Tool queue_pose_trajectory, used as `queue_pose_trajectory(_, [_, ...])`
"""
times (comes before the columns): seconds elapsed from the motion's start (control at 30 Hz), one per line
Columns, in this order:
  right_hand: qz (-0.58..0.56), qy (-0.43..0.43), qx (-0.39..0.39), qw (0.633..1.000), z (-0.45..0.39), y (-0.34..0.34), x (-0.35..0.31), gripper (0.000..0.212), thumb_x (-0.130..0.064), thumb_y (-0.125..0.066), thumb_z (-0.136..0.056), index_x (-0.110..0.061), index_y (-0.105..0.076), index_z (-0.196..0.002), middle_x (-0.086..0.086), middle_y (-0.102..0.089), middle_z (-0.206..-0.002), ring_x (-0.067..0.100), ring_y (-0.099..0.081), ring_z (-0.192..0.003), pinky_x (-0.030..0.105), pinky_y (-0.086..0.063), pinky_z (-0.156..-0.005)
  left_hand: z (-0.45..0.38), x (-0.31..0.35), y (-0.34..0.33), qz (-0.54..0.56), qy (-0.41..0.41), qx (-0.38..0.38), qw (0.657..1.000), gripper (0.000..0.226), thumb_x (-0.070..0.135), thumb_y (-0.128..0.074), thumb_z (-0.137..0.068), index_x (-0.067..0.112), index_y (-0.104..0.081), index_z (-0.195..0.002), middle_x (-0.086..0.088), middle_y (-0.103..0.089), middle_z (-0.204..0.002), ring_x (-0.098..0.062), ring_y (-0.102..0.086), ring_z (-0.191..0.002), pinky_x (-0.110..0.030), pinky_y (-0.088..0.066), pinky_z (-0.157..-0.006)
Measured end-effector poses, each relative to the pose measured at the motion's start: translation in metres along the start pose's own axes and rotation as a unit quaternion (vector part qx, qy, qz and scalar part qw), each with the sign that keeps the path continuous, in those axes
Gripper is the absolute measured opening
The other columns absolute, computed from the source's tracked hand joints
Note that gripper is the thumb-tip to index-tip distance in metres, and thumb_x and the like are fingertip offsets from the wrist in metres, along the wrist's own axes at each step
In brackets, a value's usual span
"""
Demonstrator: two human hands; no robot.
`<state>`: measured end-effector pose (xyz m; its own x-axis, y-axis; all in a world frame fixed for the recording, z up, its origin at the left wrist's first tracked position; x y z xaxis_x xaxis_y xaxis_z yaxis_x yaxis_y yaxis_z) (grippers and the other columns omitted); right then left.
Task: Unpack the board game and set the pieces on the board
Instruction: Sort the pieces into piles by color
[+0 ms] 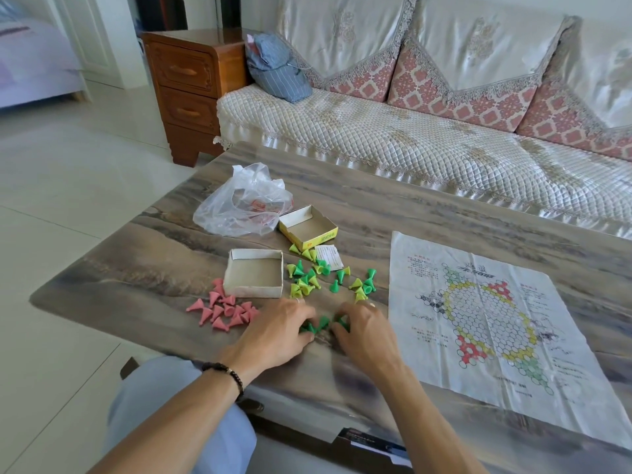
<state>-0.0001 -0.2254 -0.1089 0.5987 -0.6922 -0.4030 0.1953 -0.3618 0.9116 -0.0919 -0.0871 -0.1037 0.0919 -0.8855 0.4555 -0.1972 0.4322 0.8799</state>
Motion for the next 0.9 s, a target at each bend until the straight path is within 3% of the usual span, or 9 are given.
queue_pose_trajectory(0.07, [-0.010,0.004,-0.012,1.000,0.007,-0.001,0.004,0.016,-0.022,-0.058,-0.083,-0.021,-0.065,-0.097,0.006,-0.061,-0.100,0.027,-0.061,-0.086,0.037,-0.051,-0.072,0.001,0.004,-0.002,0.016,-0.001,-0.002,1.000,0.018,0.024,-0.068,-0.087,0.019,-0.070,-0.105,0.004,-0.066,-0.101,-0.013,-0.057,-0.090,-0.020,-0.036,-0.073])
queue_pose_trajectory(0.23, [-0.043,-0.003,-0.016,0.999,0.016,0.010,0.014,0.030,-0.018,-0.064,-0.080,-0.016,-0.063,-0.110,0.003,-0.065,-0.105,0.023,-0.060,-0.096,0.029,-0.046,-0.079,-0.002,0.008,-0.005,0.049,0.062,0.003,0.997,0.049,0.028,-0.072,-0.084,0.021,-0.051,-0.128,0.003,-0.056,-0.118,-0.012,-0.053,-0.095,-0.021,-0.038,-0.082])
queue_pose_trajectory(0.37, [-0.063,0.002,-0.034,0.997,0.012,0.016,0.010,0.038,-0.013,-0.066,-0.077,-0.012,-0.061,-0.114,0.006,-0.065,-0.099,0.023,-0.058,-0.089,0.026,-0.042,-0.072,-0.014,0.009,-0.006,0.000,0.052,-0.070,0.996,0.062,0.030,-0.068,-0.088,0.021,-0.041,-0.143,-0.002,-0.044,-0.137,-0.022,-0.049,-0.123,-0.034,-0.042,-0.098])
queue_pose_trajectory(0.5, [-0.056,0.028,-0.066,0.996,0.002,0.017,0.006,0.045,-0.012,-0.064,-0.076,-0.022,-0.062,-0.120,0.006,-0.061,-0.100,0.022,-0.058,-0.091,0.023,-0.041,-0.073,-0.025,0.016,-0.006,-0.025,0.035,-0.076,0.996,0.037,0.026,-0.066,-0.088,0.019,-0.058,-0.123,-0.001,-0.053,-0.118,-0.023,-0.054,-0.112,-0.038,-0.047,-0.088])
queue_pose_trajectory(0.6, [-0.063,0.030,-0.067,0.995,0.007,0.016,0.006,0.033,-0.013,-0.063,-0.074,-0.026,-0.070,-0.104,0.003,-0.061,-0.091,0.018,-0.057,-0.081,0.023,-0.041,-0.068,-0.021,0.022,-0.009,-0.013,0.011,-0.061,0.998,0.022,0.024,-0.066,-0.088,0.018,-0.066,-0.109,0.001,-0.056,-0.103,-0.019,-0.055,-0.099,-0.028,-0.039,-0.074])
queue_pose_trajectory(0.7, [-0.073,0.015,-0.049,0.996,0.024,0.016,0.012,0.019,-0.013,-0.066,-0.074,-0.017,-0.070,-0.092,-0.002,-0.062,-0.083,0.014,-0.054,-0.076,0.025,-0.043,-0.065,-0.013,0.025,-0.017,0.015,-0.011,-0.069,0.997,0.022,0.023,-0.067,-0.087,0.017,-0.068,-0.108,0.002,-0.057,-0.099,-0.017,-0.054,-0.089,-0.028,-0.040,-0.073])
queue_pose_trajectory(0.8, [-0.079,0.012,-0.042,0.996,0.036,0.018,0.019,0.020,-0.016,-0.069,-0.074,-0.018,-0.070,-0.094,-0.006,-0.060,-0.086,0.009,-0.053,-0.078,0.014,-0.040,-0.064,-0.008,0.029,-0.023,0.035,-0.030,-0.080,0.996,0.025,0.024,-0.068,-0.086,0.019,-0.068,-0.111,0.003,-0.058,-0.100,-0.015,-0.055,-0.086,-0.034,-0.047,-0.077])
queue_pose_trajectory(0.9, [-0.075,0.002,-0.039,0.996,0.038,0.021,0.021,0.022,-0.017,-0.070,-0.074,-0.017,-0.070,-0.096,-0.001,-0.064,-0.092,0.014,-0.056,-0.081,0.023,-0.046,-0.069,-0.007,0.031,-0.021,0.042,-0.042,-0.071,0.996,0.031,0.024,-0.070,-0.085,0.022,-0.066,-0.116,0.005,-0.058,-0.099,-0.012,-0.054,-0.084,-0.026,-0.042,-0.072])
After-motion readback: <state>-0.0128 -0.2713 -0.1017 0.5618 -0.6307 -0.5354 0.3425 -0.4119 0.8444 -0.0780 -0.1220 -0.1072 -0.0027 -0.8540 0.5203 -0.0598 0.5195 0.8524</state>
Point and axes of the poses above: each hand's wrist, its own z-axis away from the middle knuckle, its own y-axis out of the back of the hand, x = y × z, the point moved 2 cm from there along -z, towards the middle knuckle
